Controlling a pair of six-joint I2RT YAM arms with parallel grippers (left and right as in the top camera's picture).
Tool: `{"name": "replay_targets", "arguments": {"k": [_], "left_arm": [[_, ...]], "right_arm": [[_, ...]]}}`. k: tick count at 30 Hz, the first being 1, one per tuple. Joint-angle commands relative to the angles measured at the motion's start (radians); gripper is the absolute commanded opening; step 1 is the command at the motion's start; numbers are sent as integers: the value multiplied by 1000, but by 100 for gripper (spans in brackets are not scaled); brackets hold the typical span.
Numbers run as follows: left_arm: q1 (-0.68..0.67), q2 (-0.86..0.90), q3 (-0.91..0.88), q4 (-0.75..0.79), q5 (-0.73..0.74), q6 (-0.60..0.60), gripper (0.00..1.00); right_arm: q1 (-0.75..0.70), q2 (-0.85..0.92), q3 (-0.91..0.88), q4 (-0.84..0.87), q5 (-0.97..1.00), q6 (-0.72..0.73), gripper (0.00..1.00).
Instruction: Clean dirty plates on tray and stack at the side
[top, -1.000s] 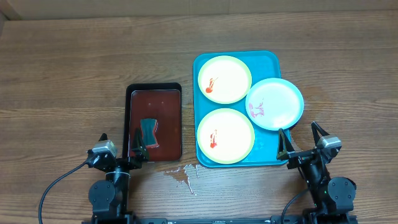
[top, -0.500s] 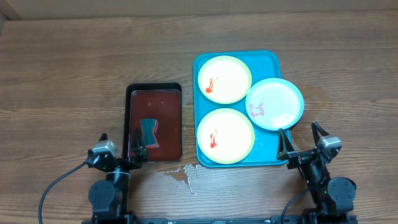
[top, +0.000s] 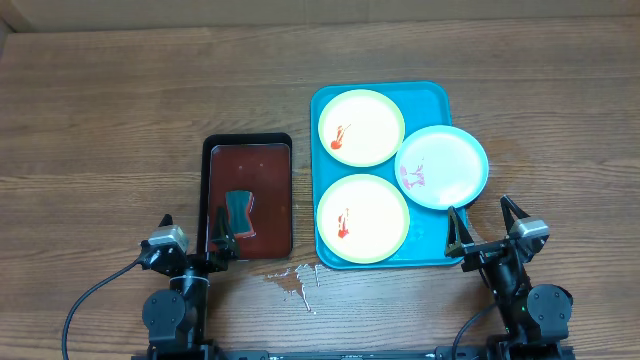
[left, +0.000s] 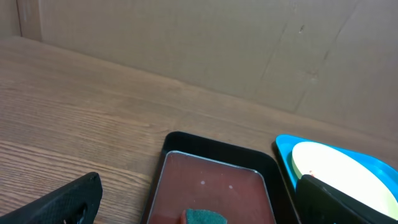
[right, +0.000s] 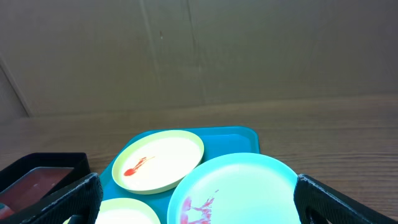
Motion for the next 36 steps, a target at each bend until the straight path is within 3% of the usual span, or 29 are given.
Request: {"name": "replay_targets", "arguments": {"k": [1, 17, 24, 28, 36], "left_arm": [[-2, -3, -5, 1, 4, 18, 100], [-2, -3, -5, 1, 4, 18, 100], [-2, -3, -5, 1, 4, 18, 100], [-2, -3, -5, 1, 4, 18, 100], [-2, -3, -5, 1, 4, 18, 100]], "right_arm": [[-3, -4, -10, 3, 0, -1, 100], [-3, -4, -10, 3, 0, -1, 100], [-3, -5, -10, 80, 24, -1, 100], [-3, -5, -10, 94, -51, 0, 100], [-3, 16, 136, -60, -129, -1, 100]]}}
